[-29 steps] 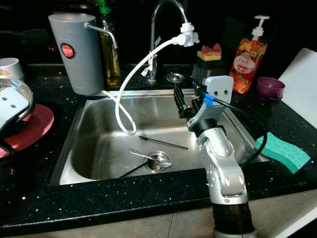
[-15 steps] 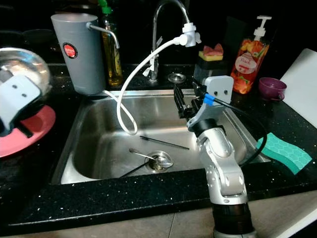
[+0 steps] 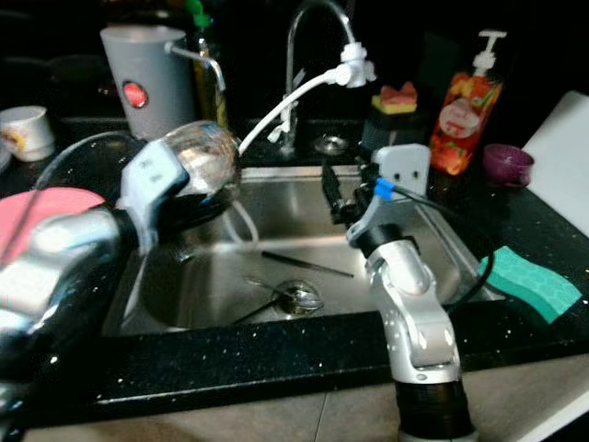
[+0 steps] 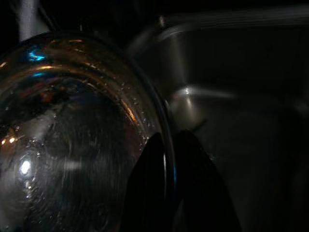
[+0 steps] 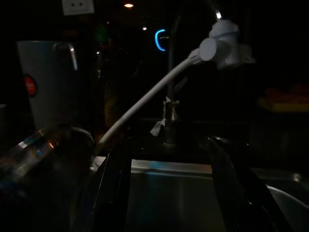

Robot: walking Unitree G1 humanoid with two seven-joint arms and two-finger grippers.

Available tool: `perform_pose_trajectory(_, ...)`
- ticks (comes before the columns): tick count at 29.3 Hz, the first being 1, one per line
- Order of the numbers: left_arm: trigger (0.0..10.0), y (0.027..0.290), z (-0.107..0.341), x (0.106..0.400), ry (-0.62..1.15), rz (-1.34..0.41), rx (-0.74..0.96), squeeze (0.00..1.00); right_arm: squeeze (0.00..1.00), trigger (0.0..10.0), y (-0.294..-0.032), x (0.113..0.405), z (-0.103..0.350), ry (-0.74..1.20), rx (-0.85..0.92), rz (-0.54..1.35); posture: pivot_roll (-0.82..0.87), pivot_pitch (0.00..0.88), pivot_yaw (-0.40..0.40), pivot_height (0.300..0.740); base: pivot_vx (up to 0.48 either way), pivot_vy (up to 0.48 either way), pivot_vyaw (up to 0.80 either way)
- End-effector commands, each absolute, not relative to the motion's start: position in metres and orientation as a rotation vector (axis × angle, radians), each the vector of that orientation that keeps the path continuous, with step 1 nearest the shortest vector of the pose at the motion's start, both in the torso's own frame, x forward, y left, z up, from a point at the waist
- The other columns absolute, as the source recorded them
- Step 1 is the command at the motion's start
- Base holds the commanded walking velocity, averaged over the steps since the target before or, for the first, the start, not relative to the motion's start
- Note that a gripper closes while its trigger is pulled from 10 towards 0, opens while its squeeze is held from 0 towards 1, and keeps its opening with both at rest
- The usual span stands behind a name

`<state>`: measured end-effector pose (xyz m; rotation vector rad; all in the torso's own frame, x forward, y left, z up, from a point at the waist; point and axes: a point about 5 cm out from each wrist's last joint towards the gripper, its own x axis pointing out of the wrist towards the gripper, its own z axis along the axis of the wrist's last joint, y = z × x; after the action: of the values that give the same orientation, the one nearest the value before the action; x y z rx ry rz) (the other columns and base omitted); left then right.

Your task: Kitchen organization

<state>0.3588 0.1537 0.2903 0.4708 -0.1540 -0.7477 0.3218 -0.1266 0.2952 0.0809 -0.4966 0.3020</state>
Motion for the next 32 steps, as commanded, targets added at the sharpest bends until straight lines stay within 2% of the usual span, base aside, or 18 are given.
perform_pose_trajectory(1,10.0,0.152,0.284,0.366,-0.108,-0.758,0.463,0.0,0.0,10.0,-0.13,0.319,0.296,-0.504,0.079,0.288,0.05,0.142,-0.04,0.74,0.0,0.0,0.0)
perform_pose_trajectory(11,10.0,0.144,0.276,0.39,0.025,-0.827,0.414,0.0,0.0,10.0,-0.13,0.315,0.296,-0.498,0.055,0.283,0.03,0.168,-0.029,0.74,0.0,0.0,0.0)
perform_pose_trajectory(19,10.0,0.144,0.257,0.386,0.154,-1.007,0.474,0.0,0.0,10.0,-0.139,0.33,0.267,-0.318,-0.082,0.203,0.03,0.183,-0.029,0.74,0.0,0.0,0.0)
perform_pose_trajectory(24,10.0,0.145,0.236,0.386,0.228,-1.033,0.477,0.0,0.0,10.0,-0.129,0.327,0.253,-0.223,-0.077,0.293,0.03,0.19,-0.028,0.74,0.0,0.0,0.0)
perform_pose_trajectory(32,10.0,0.146,0.214,0.385,0.301,-1.047,0.48,0.0,0.0,10.0,-0.124,0.322,0.252,-0.178,-0.068,0.384,0.02,0.19,-0.029,0.74,0.0,0.0,0.0)
